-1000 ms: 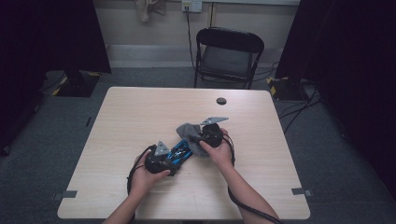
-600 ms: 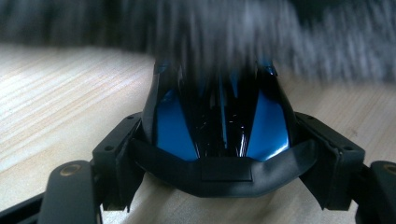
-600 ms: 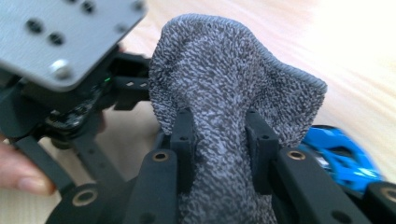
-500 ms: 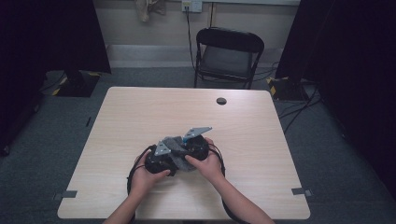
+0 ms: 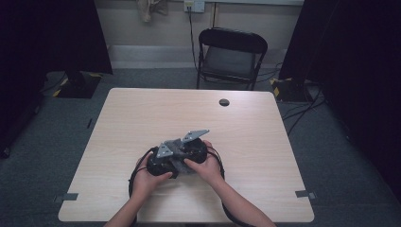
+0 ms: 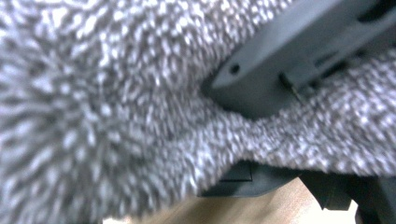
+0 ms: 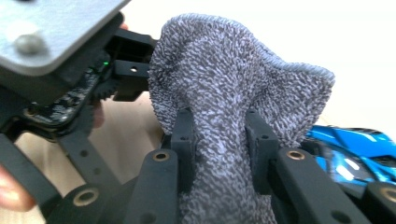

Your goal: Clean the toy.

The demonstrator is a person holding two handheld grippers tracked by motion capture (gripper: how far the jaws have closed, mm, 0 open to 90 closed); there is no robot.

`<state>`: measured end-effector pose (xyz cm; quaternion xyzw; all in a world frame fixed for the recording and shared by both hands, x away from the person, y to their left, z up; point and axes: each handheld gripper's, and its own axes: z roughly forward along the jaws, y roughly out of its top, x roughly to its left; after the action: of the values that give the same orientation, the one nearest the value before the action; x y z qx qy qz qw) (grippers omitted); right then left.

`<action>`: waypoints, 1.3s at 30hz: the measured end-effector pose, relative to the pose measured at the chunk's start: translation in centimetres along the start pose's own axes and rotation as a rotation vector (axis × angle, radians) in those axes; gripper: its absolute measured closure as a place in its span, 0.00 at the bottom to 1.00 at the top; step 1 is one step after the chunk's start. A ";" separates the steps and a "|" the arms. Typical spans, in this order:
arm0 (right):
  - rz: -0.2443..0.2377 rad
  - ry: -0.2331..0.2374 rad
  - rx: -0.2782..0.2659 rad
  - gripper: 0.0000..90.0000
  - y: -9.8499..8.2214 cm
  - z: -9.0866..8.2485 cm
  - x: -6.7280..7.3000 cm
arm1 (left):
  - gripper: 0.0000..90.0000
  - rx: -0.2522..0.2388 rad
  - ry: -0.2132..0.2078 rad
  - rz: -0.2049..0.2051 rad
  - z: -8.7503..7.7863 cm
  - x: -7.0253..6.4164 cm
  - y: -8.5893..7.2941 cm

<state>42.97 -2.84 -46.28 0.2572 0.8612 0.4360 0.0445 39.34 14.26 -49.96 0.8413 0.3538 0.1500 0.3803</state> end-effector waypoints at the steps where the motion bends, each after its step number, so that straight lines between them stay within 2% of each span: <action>1: -0.003 -0.007 0.003 0.78 0.0 -0.1 -0.1 | 0.27 -0.001 -0.002 -0.004 0.0 0.0 0.0; 13: 0.019 -0.051 -0.005 0.78 0.2 -0.6 -2.0 | 0.27 -0.001 -0.005 -0.006 0.0 0.0 0.0; 24: 0.083 -0.095 -0.007 0.78 -0.6 -1.2 -4.6 | 0.27 -0.002 -0.005 -0.006 0.0 0.0 0.0; 33: 0.088 -0.123 0.004 0.78 -0.6 -1.2 -5.6 | 0.27 -0.002 -0.006 -0.006 0.0 0.0 0.0; 39: 0.115 -0.145 0.001 0.78 -0.8 -1.3 -6.6 | 0.27 -0.002 -0.005 -0.006 0.0 0.0 0.0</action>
<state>47.92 -7.34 -47.06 0.3370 0.8398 0.4176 0.0816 39.32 14.23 -49.99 0.8402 0.3553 0.1469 0.3824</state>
